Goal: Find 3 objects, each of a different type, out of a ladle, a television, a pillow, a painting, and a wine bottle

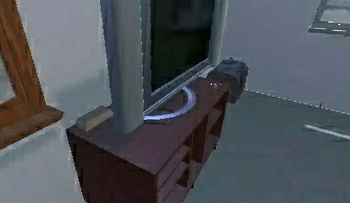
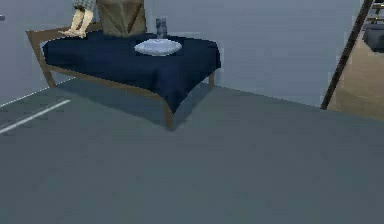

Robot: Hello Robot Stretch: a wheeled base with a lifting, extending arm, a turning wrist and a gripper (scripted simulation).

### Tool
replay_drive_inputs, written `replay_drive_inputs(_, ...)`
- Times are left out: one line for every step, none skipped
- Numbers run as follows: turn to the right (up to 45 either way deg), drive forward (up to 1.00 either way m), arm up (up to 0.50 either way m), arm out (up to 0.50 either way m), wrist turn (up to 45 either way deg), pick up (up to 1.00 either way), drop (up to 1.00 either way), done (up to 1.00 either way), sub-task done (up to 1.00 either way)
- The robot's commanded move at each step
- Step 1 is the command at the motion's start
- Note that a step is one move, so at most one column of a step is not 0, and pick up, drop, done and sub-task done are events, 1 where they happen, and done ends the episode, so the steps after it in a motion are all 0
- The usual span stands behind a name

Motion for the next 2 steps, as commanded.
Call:
replay_drive_inputs(0.0,0.0,0.0,0.0,0.0,0.0,0.0,0.0,1.0)
replay_drive_inputs(45.0,0.0,0.0,0.0,0.0,0.0,0.0,0.0,0.0)
